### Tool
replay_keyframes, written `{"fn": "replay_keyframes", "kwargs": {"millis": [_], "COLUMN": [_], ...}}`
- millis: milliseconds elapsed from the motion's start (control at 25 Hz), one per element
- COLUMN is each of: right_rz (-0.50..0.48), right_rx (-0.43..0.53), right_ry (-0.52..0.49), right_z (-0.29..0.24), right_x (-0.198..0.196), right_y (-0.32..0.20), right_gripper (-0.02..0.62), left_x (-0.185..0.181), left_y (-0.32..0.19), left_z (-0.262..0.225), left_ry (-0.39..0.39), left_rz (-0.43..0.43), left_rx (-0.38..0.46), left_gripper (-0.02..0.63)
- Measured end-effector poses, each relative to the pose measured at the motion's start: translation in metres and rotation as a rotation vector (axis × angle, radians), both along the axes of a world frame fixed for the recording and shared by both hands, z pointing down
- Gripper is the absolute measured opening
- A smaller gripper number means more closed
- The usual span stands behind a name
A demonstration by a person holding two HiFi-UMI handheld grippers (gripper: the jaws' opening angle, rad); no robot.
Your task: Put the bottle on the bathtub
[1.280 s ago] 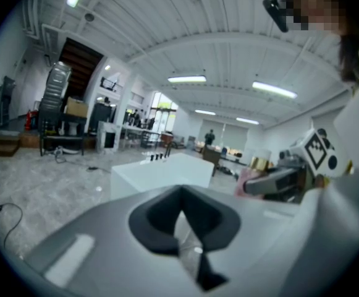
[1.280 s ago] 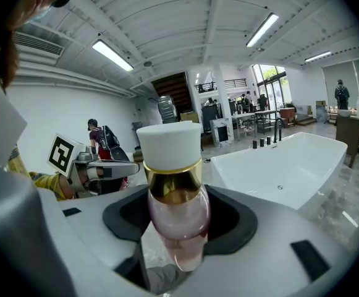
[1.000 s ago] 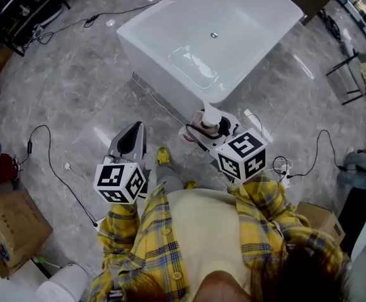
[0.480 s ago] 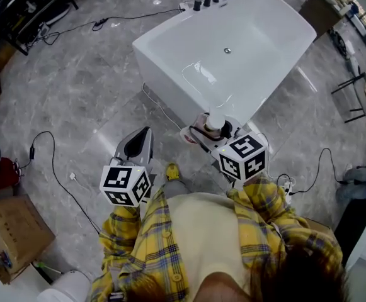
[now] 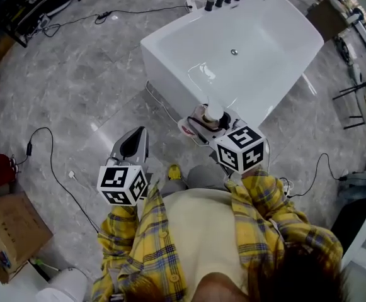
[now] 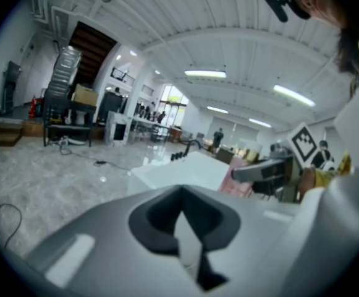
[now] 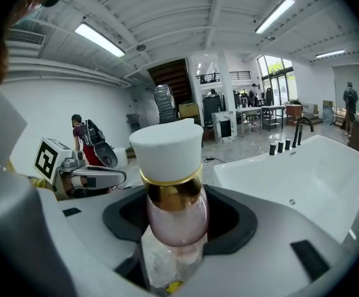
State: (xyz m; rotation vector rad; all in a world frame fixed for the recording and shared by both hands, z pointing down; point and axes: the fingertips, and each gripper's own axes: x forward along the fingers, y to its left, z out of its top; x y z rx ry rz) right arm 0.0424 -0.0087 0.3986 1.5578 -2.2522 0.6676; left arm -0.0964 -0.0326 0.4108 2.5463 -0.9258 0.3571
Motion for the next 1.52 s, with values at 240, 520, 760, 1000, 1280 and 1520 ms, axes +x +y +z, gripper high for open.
{"fn": "replay_keyframes", "kwargs": {"millis": [240,520,760,1000,1280,1520], "right_rz": [-0.015,-0.078,-0.157,-0.204,-0.211,-0.203], "right_rx": [-0.01,-0.019,-0.025,-0.03,-0.036,-0.037], "right_ry": [0.014,0.027,0.031,0.037,0.034,0.045], "right_z": [0.004,0.018,0.026,0.036,0.054,0.07], "right_x": [0.006,0.015,0.024,0.04,0.055,0.063], "right_y": [-0.035,-0.094,-0.152,-0.204,-0.257,-0.296], "right_gripper": [0.233,0.233,0.233,0.233,0.233,0.232], "left_x": [0.002,0.015,0.037,0.059,0.066,0.071], "left_y": [-0.024,-0.074,-0.12,-0.156,-0.194,-0.213], "left_z": [0.007,0.013,0.017,0.023,0.034,0.049], "left_ry": [-0.018,-0.018,-0.018,-0.025,-0.051,-0.059], "left_rz": [-0.029,-0.092,-0.134,-0.18,-0.228,-0.256], "left_rx": [-0.011,-0.008,-0.012,-0.022,-0.028,-0.045], "left_gripper": [0.008,0.006,0.007,0.008,0.007,0.008]}}
